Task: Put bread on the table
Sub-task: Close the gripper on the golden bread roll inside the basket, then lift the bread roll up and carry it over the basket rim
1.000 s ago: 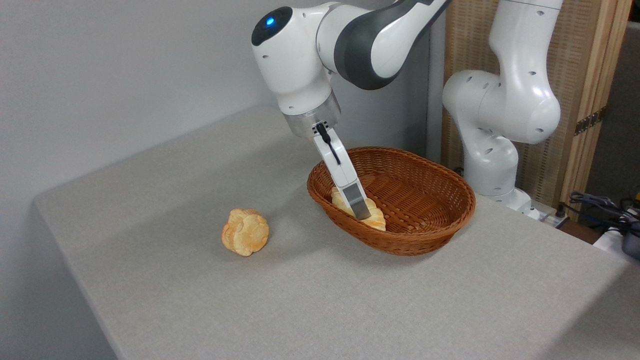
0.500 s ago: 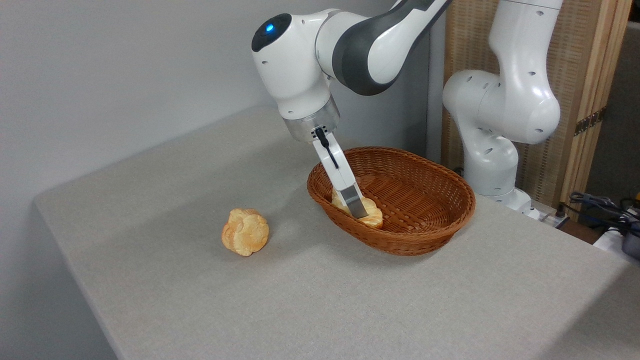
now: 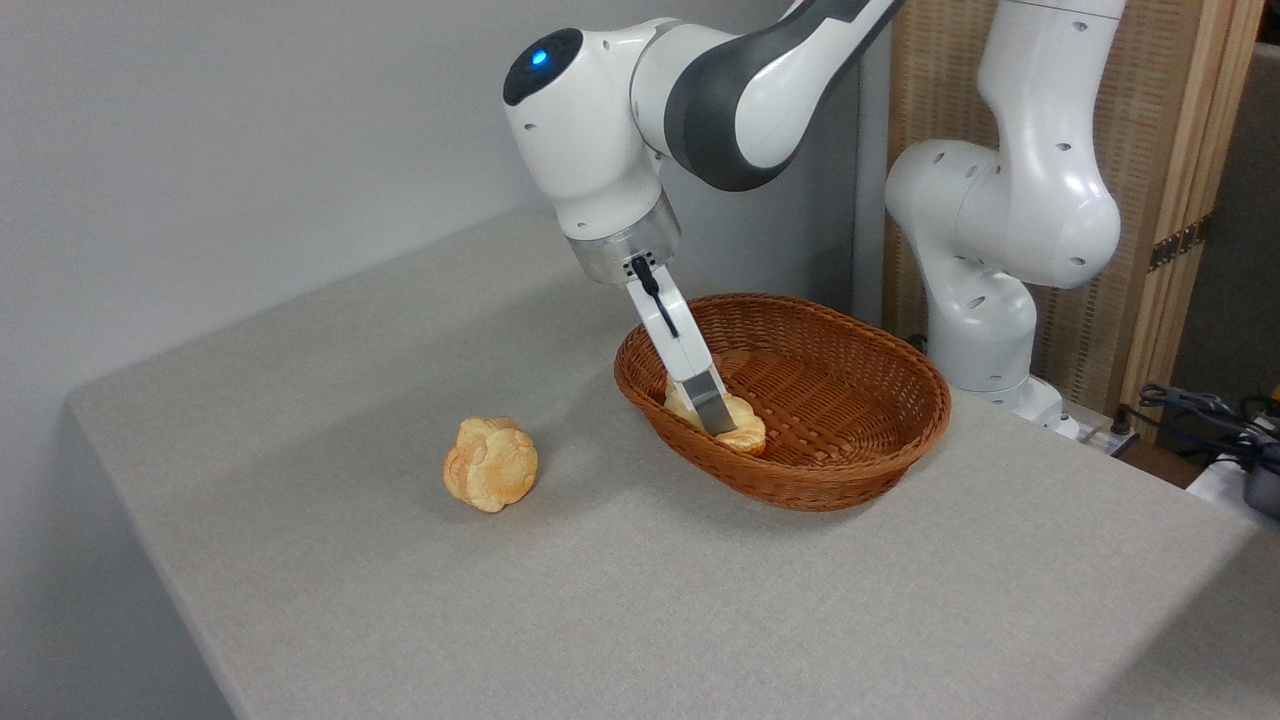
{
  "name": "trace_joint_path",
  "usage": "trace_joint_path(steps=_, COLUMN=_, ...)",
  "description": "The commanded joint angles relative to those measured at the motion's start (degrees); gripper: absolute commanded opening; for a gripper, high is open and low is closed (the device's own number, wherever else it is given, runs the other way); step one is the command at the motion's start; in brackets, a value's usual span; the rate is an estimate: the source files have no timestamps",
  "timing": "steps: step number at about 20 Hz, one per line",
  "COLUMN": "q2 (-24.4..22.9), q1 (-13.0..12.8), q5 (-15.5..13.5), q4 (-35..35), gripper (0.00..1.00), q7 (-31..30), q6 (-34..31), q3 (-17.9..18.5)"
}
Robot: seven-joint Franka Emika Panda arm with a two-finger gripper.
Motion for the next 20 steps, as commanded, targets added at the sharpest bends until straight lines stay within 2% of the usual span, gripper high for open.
trace_joint_path(steps=1, q2=-0.65, q1=-0.59, q5=-0.25, q4=-0.69, gripper=0.06, q7=1.59, q6=-1.86, q3=0.53)
trace_joint_path(steps=7, q2=-1.10, q1=-0.59, q5=-0.25, q4=0.36, gripper=0.06, q7=2.56, q6=-4.14, q3=0.62)
trace_joint_path(steps=18, q2=-1.36, q1=-0.50, q5=-1.22, q4=10.02, gripper=0.07, q7=3.53, q6=-12.41, q3=1.24)
trace_joint_path(steps=20, q2=-1.36, q1=-0.59, q5=-1.31, q4=12.22, gripper=0.07, q7=3.53, q6=-12.41, q3=3.07)
